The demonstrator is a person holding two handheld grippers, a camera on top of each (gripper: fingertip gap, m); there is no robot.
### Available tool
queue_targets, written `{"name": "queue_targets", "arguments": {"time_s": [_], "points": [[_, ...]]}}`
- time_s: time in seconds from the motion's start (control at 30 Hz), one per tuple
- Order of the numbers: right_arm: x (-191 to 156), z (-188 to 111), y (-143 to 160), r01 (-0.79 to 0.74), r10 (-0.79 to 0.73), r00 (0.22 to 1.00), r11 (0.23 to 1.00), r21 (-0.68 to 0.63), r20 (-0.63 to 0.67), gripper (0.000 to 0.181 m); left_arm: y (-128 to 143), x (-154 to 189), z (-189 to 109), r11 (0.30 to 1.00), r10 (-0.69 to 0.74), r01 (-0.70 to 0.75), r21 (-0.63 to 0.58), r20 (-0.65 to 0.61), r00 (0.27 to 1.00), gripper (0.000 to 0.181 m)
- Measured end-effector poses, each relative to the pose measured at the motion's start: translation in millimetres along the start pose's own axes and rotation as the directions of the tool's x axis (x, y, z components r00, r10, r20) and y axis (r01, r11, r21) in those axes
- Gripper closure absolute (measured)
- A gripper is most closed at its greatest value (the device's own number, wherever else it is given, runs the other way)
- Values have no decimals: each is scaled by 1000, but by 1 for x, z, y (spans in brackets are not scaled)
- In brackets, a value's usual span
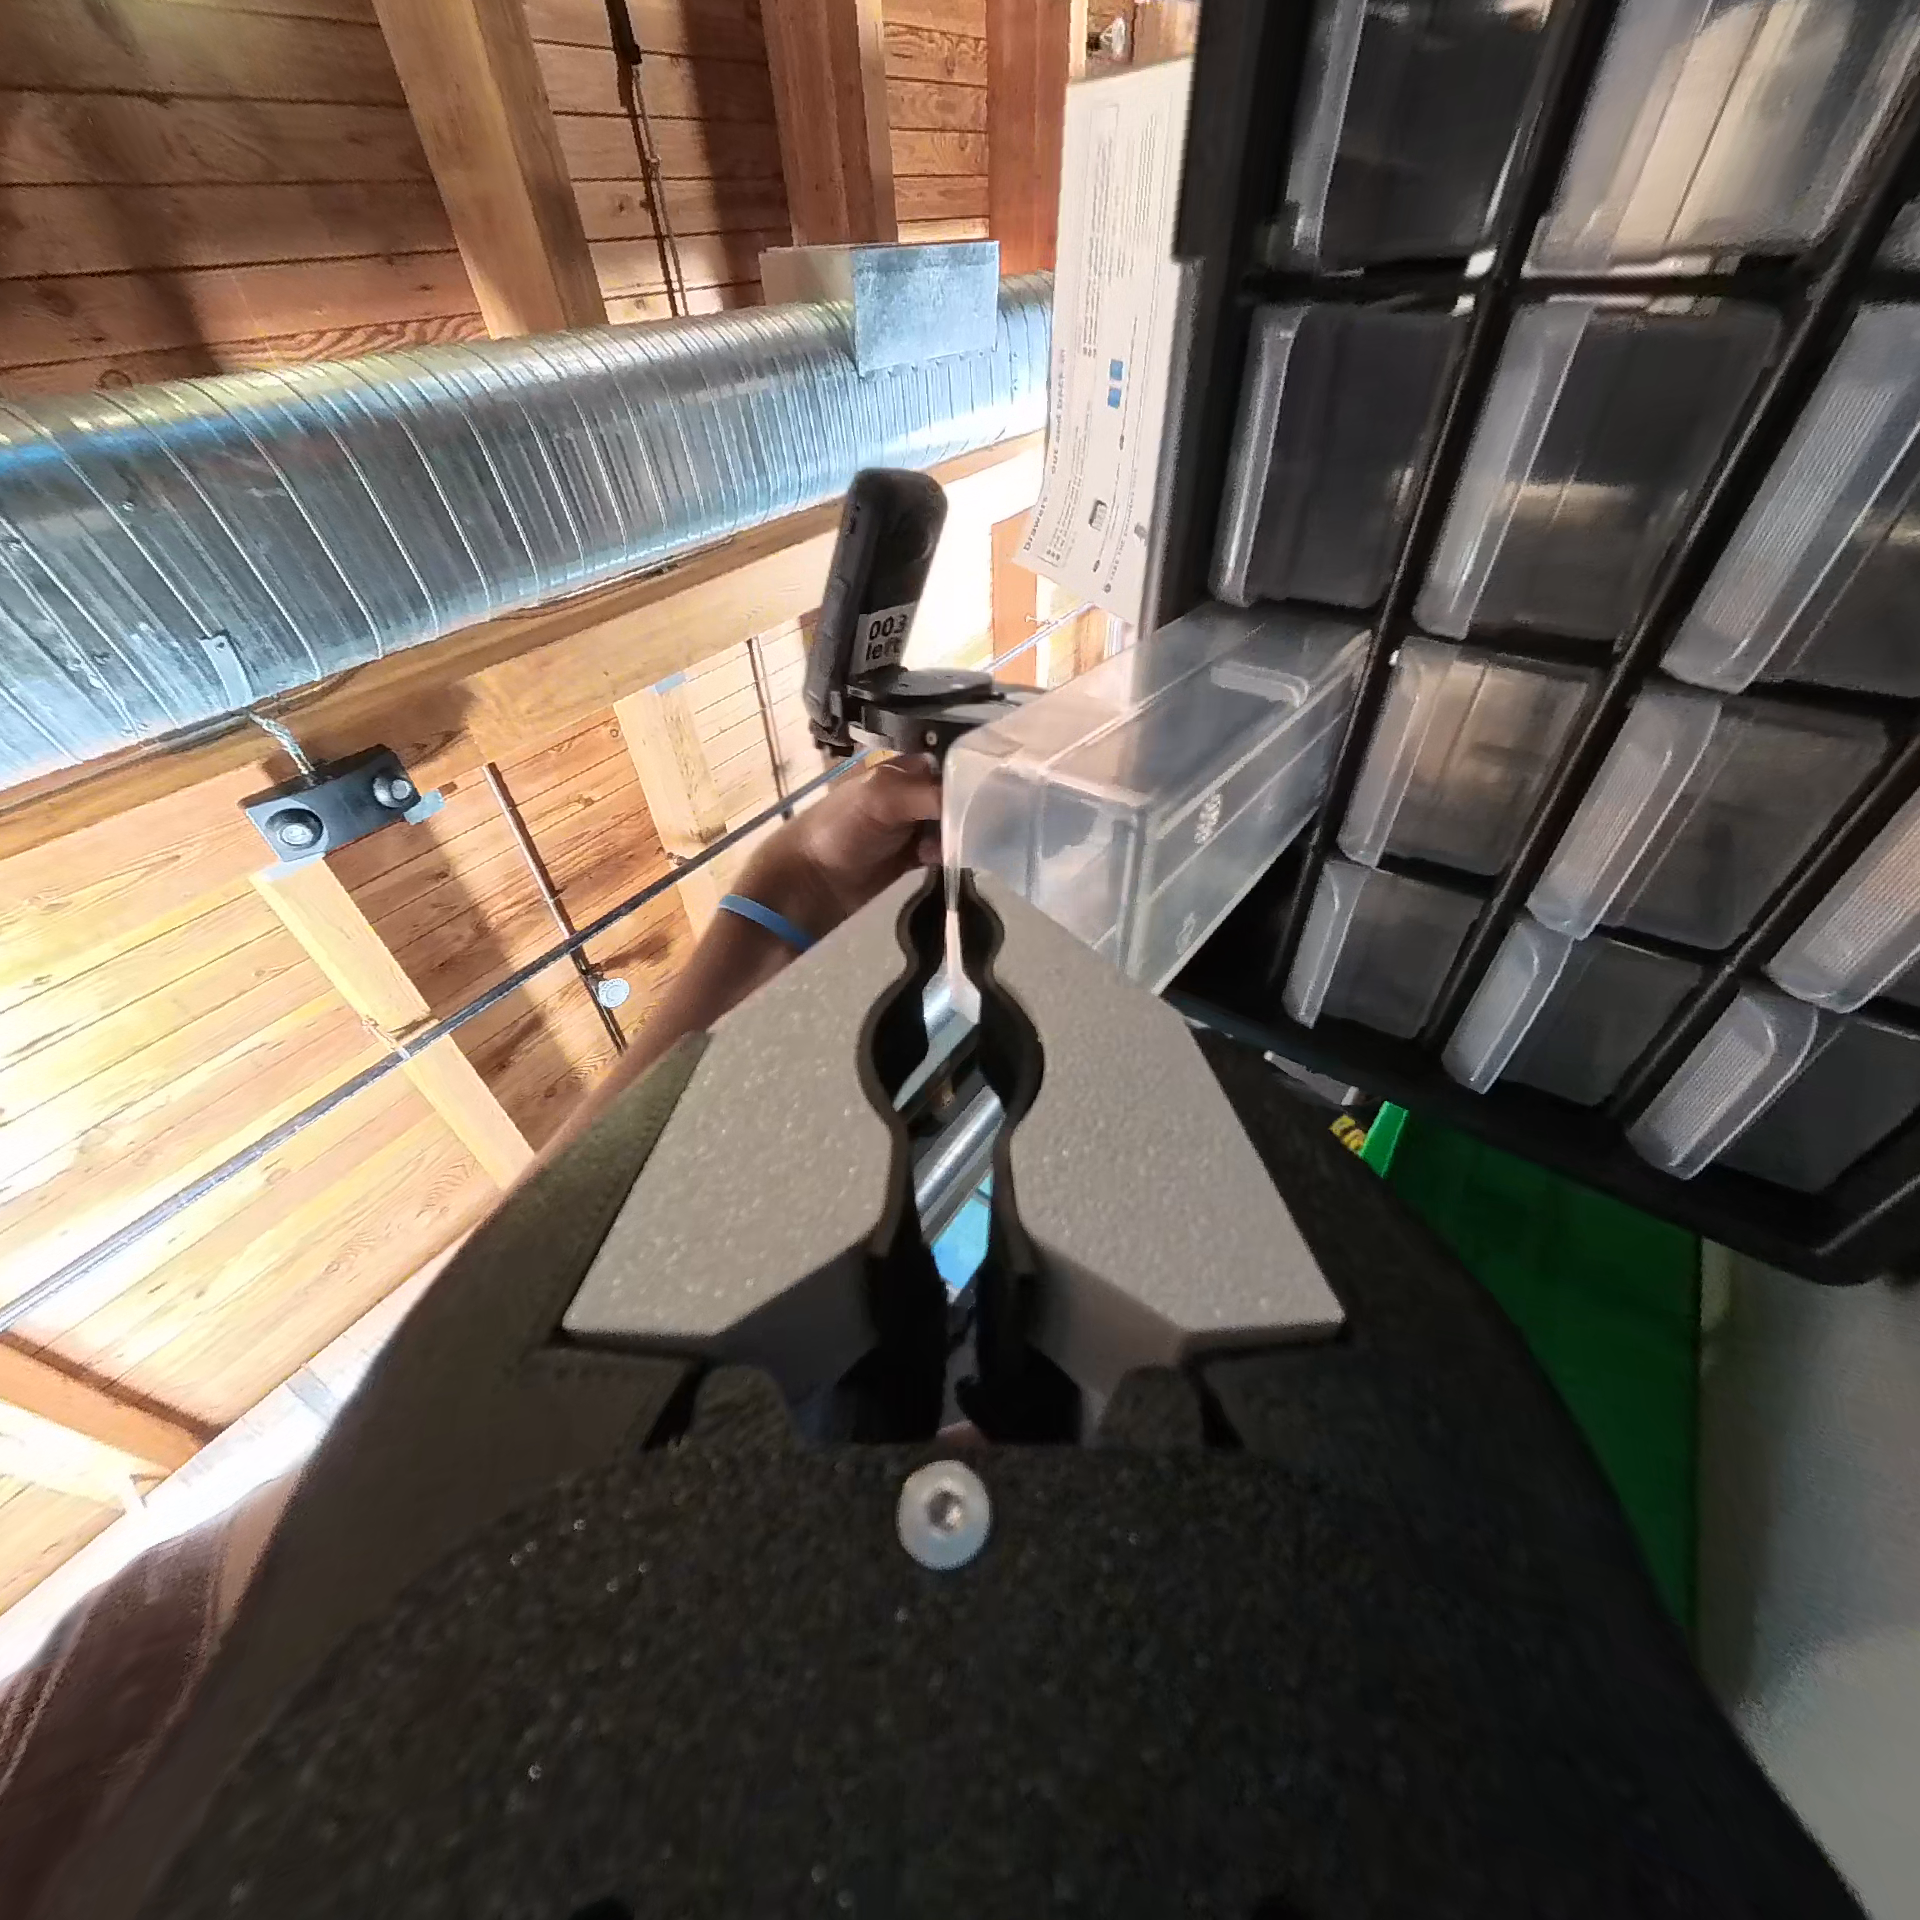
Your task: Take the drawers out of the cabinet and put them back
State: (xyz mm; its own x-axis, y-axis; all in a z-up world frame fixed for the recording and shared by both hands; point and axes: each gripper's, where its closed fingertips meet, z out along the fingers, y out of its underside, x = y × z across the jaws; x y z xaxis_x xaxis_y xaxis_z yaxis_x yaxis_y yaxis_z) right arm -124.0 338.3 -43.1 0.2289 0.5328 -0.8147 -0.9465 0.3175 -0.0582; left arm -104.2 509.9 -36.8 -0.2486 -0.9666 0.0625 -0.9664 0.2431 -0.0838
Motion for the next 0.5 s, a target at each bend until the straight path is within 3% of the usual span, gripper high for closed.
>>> {"name": "queue_targets", "arguments": {"time_s": [0.5], "points": [[-24,-31,10,5,-4,1000,999,-44,6,180,0,0,0,999,-35,35,20,-15,999,181]]}}
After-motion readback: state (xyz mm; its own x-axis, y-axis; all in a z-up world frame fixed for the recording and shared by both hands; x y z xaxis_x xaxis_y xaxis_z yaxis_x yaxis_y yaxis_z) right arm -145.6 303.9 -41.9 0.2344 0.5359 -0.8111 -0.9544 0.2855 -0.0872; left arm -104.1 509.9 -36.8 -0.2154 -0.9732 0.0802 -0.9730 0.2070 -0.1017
